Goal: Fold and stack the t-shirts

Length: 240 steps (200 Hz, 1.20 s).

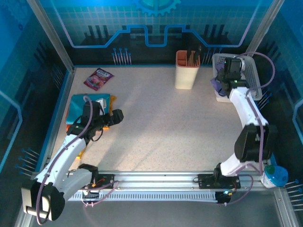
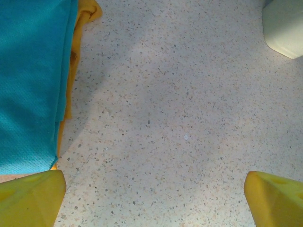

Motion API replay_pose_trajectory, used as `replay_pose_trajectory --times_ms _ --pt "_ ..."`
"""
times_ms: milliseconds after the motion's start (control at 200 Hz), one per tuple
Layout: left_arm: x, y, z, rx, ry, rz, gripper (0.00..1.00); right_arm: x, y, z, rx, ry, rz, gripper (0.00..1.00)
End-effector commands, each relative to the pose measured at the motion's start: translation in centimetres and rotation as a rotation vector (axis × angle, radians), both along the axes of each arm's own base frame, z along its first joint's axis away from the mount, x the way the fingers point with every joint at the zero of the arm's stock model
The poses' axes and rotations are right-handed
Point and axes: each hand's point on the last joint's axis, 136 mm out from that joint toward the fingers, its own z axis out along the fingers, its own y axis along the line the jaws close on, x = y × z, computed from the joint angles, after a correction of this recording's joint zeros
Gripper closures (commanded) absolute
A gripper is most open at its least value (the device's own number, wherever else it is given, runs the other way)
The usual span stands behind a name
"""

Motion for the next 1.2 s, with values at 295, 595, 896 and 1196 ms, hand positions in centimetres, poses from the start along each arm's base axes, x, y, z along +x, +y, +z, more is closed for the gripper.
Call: replay_pose_trajectory --times_ms 295,595,896,1196 --pt "-0.2 -1.6 -0.1 -0.049 0.021 -0.049 0.02 0.1 3.2 0.5 -0.121 -0.021 0.147 0.32" --pt "-0.8 -1.7 -1.5 -0.058 0.054 -0.051 0.02 3.1 3.7 -6.3 -0.132 0.16 0.181 0.12" --pt "-0.8 -1.8 -1.9 -0.058 0.061 -0.056 0.02 5.5 2.6 -10.1 -0.22 0.309 0.14 0.22" --pt "-0.7 -1.8 -2.3 -0.054 0.071 -0.055 0.02 6.3 2.3 -11.5 -0.237 0.347 0.123 0.36"
